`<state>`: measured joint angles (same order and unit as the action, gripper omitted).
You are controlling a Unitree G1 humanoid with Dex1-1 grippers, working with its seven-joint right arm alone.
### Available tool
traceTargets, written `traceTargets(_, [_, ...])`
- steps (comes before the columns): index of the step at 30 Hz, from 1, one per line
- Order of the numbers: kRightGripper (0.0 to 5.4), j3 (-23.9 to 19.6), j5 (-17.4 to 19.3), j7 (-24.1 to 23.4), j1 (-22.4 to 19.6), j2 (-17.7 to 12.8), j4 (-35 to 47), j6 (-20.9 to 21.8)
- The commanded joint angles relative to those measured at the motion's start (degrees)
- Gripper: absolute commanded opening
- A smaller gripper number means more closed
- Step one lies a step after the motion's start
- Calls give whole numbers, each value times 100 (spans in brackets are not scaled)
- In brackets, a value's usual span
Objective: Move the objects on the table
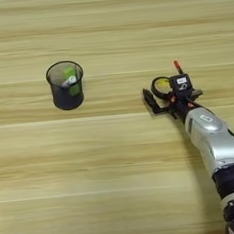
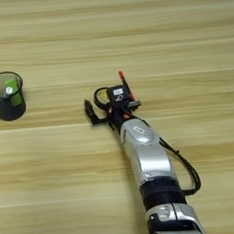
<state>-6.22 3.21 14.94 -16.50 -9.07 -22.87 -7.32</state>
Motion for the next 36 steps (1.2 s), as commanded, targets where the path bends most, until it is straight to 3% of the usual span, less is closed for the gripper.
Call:
traceTargets(1, [536,-82,63,-165,-422,-83,69,30])
traceTargets(6, [536,-123,170,-151,-502,-70,-71,-63])
traceTargets(11, [536,-159,417,77,-587,-16,-232,-412])
traceTargets(19, [536,-111,490,165,-618,-53,-271,-588])
traceTargets(26, [419,-80,481,234,-610,-60,-278,-542])
traceTargets(36, [405,113,442,422,-531,-46,-105,-396])
